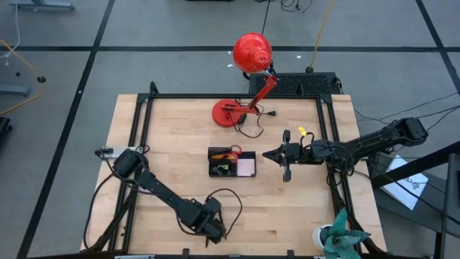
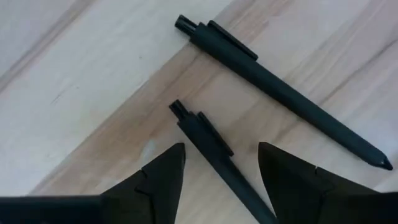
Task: Pick and place office supplies into organizer
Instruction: Put the black pen into the black mesh desk organizer
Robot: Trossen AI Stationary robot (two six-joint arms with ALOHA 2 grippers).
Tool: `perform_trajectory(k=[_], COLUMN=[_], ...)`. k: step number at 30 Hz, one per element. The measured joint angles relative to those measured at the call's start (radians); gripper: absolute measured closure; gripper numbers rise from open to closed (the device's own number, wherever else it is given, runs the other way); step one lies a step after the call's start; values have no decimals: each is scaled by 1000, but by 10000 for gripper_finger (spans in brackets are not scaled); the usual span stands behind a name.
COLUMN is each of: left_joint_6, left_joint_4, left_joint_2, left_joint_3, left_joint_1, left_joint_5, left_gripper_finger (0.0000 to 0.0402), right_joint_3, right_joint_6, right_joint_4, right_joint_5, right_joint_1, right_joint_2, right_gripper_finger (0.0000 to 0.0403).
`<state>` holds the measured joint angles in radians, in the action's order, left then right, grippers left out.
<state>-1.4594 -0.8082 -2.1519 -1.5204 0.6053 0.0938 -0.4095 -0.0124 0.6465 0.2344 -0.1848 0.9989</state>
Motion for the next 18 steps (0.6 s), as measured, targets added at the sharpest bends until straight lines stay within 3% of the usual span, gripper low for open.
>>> perform_trajectory(k=[7, 18], left_joint_6=[82, 151], left_joint_4=[-6, -58], left_joint_2=[-12, -14], left_joint_3=[1, 3], left_joint_1=[3, 33], left_joint_5=[-13, 16], left_gripper_finger=[203, 339], right_joint_3=[0, 0], right_joint_6=[0, 0], right_joint_4=[0, 0], right_joint_5=[0, 0], right_joint_1=[0, 0], right_joint_2=[0, 0], right_gripper_finger=[399, 399])
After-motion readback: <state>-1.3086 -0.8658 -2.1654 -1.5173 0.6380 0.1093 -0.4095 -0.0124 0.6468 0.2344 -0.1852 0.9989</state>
